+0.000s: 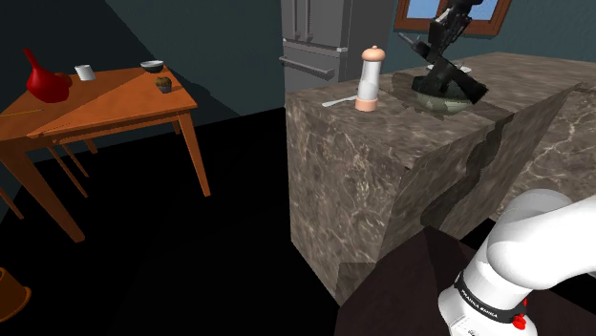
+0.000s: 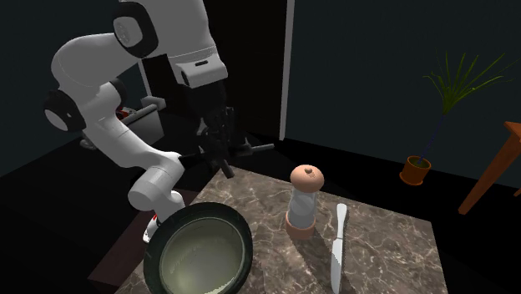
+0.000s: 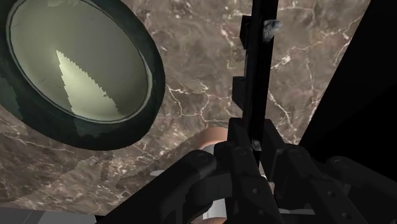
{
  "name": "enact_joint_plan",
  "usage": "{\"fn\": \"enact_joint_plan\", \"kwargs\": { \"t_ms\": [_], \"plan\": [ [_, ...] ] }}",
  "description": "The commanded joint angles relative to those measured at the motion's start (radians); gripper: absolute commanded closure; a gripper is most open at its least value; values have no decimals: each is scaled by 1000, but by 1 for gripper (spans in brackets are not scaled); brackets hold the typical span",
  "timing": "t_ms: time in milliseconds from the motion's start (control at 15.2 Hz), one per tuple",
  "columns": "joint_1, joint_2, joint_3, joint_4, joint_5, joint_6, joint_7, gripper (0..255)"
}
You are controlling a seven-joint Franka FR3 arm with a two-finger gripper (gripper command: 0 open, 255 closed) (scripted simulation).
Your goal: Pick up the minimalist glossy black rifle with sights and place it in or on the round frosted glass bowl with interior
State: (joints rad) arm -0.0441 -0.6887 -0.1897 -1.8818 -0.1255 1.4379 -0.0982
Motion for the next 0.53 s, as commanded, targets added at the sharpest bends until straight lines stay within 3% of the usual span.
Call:
{"fn": "enact_joint_plan", "kwargs": {
  "t_ms": [0, 462],
  "plan": [
    [2, 17, 1, 42, 3, -25, -1, 255],
    [8, 89, 0, 203, 11, -115, -10, 255]
  ]
}}
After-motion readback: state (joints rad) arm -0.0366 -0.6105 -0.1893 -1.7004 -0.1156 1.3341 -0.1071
